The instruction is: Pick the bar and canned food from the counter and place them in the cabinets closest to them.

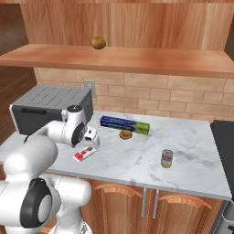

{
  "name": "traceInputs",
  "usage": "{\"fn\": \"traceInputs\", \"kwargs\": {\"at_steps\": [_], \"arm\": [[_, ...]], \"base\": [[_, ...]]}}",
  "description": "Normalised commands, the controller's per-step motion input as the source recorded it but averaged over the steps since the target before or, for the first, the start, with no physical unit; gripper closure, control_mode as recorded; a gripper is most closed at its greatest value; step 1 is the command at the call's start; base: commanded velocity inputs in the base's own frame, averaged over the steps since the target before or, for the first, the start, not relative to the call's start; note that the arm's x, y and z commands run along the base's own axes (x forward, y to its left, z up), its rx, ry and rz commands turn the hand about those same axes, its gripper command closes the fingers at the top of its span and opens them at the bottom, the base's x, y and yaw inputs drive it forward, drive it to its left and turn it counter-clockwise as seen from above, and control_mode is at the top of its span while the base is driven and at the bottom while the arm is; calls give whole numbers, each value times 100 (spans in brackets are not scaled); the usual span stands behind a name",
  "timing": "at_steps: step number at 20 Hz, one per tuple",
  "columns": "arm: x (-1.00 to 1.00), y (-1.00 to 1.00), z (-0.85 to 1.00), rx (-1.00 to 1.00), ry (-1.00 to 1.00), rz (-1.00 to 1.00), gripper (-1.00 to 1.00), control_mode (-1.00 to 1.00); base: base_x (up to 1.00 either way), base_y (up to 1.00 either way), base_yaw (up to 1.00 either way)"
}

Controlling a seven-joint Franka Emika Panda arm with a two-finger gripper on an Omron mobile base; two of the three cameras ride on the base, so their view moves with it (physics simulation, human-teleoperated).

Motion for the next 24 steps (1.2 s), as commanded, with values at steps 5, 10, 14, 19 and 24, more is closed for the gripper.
{"fn": "traceInputs", "kwargs": {"at_steps": [5,10,14,19,24], "arm": [[15,5,-24,0,0,-4,-100,-100],[5,0,-26,0,0,-5,-100,-100],[1,0,-28,0,0,-5,-100,-100],[2,0,-27,0,0,-5,-100,-100],[5,3,-25,0,0,-4,-100,-100]], "base": [[0,0,0],[0,0,0],[0,0,0],[0,0,0],[0,0,0]]}}
